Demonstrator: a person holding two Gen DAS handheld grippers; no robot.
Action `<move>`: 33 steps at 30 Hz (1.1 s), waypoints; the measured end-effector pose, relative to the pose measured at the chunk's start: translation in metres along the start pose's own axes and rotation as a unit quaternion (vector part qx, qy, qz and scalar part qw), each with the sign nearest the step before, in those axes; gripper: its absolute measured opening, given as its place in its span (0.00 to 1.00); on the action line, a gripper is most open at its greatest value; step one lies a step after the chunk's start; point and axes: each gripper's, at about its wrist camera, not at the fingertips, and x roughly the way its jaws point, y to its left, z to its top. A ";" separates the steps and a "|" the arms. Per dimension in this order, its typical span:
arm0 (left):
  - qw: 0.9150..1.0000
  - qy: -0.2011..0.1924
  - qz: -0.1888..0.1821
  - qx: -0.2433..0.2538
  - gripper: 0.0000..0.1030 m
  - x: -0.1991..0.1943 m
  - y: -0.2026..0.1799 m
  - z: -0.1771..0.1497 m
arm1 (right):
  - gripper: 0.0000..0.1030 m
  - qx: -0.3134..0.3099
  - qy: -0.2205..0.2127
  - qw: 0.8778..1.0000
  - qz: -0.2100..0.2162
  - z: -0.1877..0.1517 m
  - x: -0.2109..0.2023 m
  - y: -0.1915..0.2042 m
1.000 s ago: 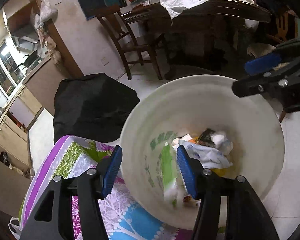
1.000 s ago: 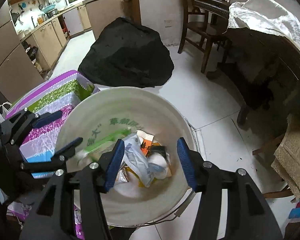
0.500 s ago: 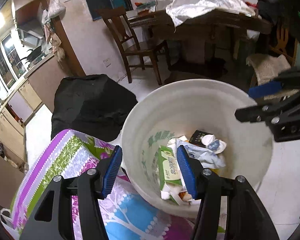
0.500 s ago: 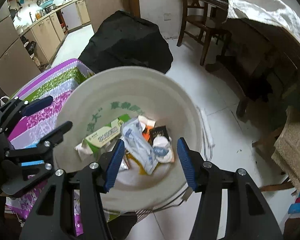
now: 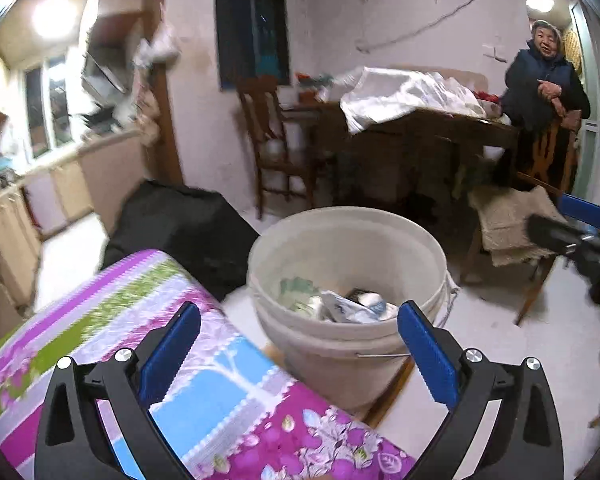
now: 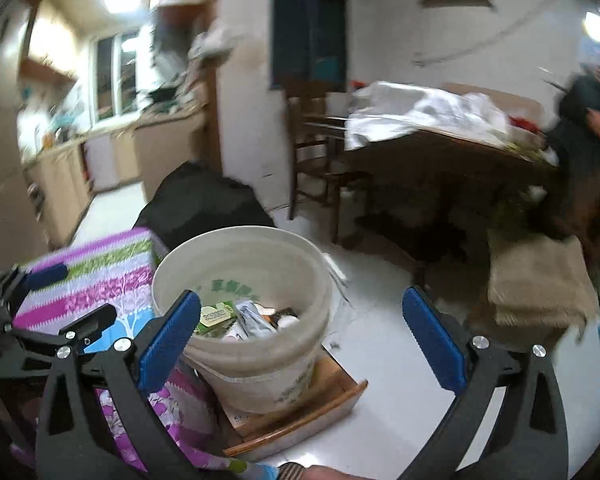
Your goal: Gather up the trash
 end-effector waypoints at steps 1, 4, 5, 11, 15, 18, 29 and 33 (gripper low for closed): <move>1.000 -0.016 0.009 0.002 0.95 -0.011 -0.003 -0.006 | 0.95 0.012 -0.011 1.000 -0.001 -0.004 -0.009 -0.004; 0.999 -0.032 0.004 -0.002 0.95 -0.038 -0.010 -0.020 | 0.95 0.034 -0.030 0.999 -0.012 -0.017 -0.036 -0.010; 0.999 -0.037 -0.002 -0.008 0.95 -0.049 -0.012 -0.026 | 0.95 0.040 -0.030 0.999 -0.009 -0.021 -0.042 -0.012; 0.998 -0.056 -0.029 -0.023 0.95 -0.089 -0.020 -0.044 | 0.95 0.065 -0.026 0.998 -0.005 -0.048 -0.066 -0.012; 0.998 -0.048 -0.026 -0.015 0.95 -0.106 -0.026 -0.057 | 0.95 0.055 -0.007 0.998 -0.017 -0.059 -0.073 0.003; 0.998 -0.049 -0.022 -0.010 0.95 -0.113 -0.030 -0.063 | 0.95 0.045 -0.009 0.999 -0.022 -0.063 -0.079 0.011; 0.998 -0.066 -0.006 -0.006 0.95 -0.131 -0.035 -0.067 | 0.95 0.039 -0.013 0.999 -0.021 -0.070 -0.093 0.018; 0.998 -0.065 -0.006 -0.003 0.95 -0.131 -0.034 -0.063 | 0.95 0.039 -0.012 0.999 -0.019 -0.073 -0.095 0.018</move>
